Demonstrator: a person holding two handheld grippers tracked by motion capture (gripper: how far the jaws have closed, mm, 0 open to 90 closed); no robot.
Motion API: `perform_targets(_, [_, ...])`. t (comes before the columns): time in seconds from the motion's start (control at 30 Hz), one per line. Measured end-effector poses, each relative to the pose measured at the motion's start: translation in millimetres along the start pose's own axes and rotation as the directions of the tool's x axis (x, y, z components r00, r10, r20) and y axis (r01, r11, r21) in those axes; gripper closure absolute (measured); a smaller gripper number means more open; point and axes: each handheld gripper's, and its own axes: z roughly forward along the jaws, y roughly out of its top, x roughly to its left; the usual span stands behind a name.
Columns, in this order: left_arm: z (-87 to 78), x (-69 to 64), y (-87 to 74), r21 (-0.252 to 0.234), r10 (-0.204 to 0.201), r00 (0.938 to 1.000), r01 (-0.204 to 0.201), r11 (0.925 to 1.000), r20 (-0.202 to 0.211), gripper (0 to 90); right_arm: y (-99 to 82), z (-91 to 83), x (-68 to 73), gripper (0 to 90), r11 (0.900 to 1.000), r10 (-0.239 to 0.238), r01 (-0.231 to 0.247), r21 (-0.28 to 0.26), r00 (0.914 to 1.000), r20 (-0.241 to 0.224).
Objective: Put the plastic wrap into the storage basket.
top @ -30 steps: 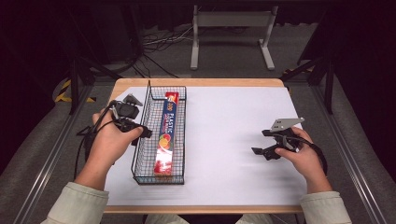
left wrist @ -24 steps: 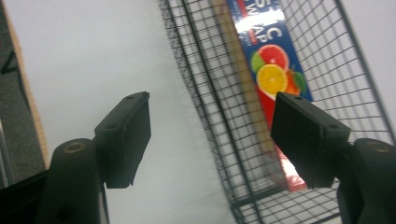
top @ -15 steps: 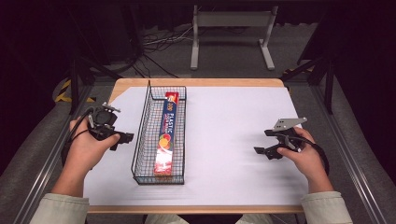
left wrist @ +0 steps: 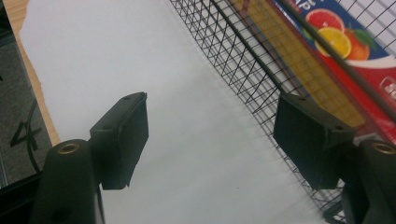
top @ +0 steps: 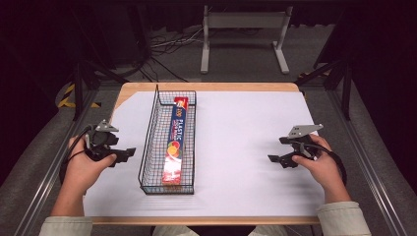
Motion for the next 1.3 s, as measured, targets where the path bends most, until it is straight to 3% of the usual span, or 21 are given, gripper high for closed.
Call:
perform_targets(0.1, [4.5,4.2,-8.3,-0.007,-0.015,0.9996,0.015,0.9999,0.022,27.4,-0.6,0.7,-0.5,14.4,1.0,0.001,-0.001,0.003,1.0,0.0])
perform_targets(0.27, [13.2,8.5,-23.3,-0.041,0.012,0.9979,-0.009,0.9991,0.064,27.6,-0.7,1.3,-0.5,14.4,1.0,0.0,0.0,0.003,1.0,0.002])
perform_targets(0.33, [18.1,8.3,-28.6,-0.062,0.008,0.9952,-0.002,0.9981,0.097,28.6,-0.7,2.0,-0.2,14.4,1.0,-0.002,0.002,0.005,1.0,0.001])
perform_targets(0.4, [21.4,8.1,-30.2,-0.043,0.025,0.9964,-0.021,0.9989,0.081,27.6,-0.9,2.8,-0.6,14.4,1.0,-0.002,0.002,0.008,1.0,0.0])
perform_targets(0.5, [22.8,10.9,-33.3,-0.077,0.013,0.9946,-0.005,0.9971,0.103,27.4,-1.7,3.5,-1.1,14.4,0.9999,-0.001,0.001,0.011,1.0,0.003])
perform_targets(0.6, [27.0,15.3,-41.0,-0.14,0.018,0.9919,0.0,0.9902,0.126,26.8,-3.6,3.7,-2.1,14.4,1.0,0.001,-0.001,0.009,1.0,0.002])
perform_targets(0.73, [33.5,20.4,-51.4,-0.185,0.034,0.9927,-0.012,0.9827,0.116,26.1,-6.5,4.1,-3.8,14.5,0.9999,0.011,-0.011,-0.004,0.9999,-0.003])
perform_targets(0.83, [38.3,22.9,-59.6,-0.251,0.037,0.9898,-0.001,0.968,0.137,25.7,-8.8,4.9,-5.0,14.5,0.9999,0.014,-0.014,-0.007,0.9999,0.002])
perform_targets(1.0, [49.6,26.7,-67.8,-0.249,0.032,0.9882,0.006,0.9685,0.15,24.9,-11.6,6.2,-7.1,14.4,0.9997,0.022,-0.022,-0.006,0.9998,0.0])
perform_targets(1.3, [50.4,27.4,-68.8,-0.245,0.038,0.9899,-0.003,0.9696,0.137,23.2,-11.0,5.8,-6.2,15.1,0.9996,0.021,-0.022,-0.016,0.9997,-0.008])
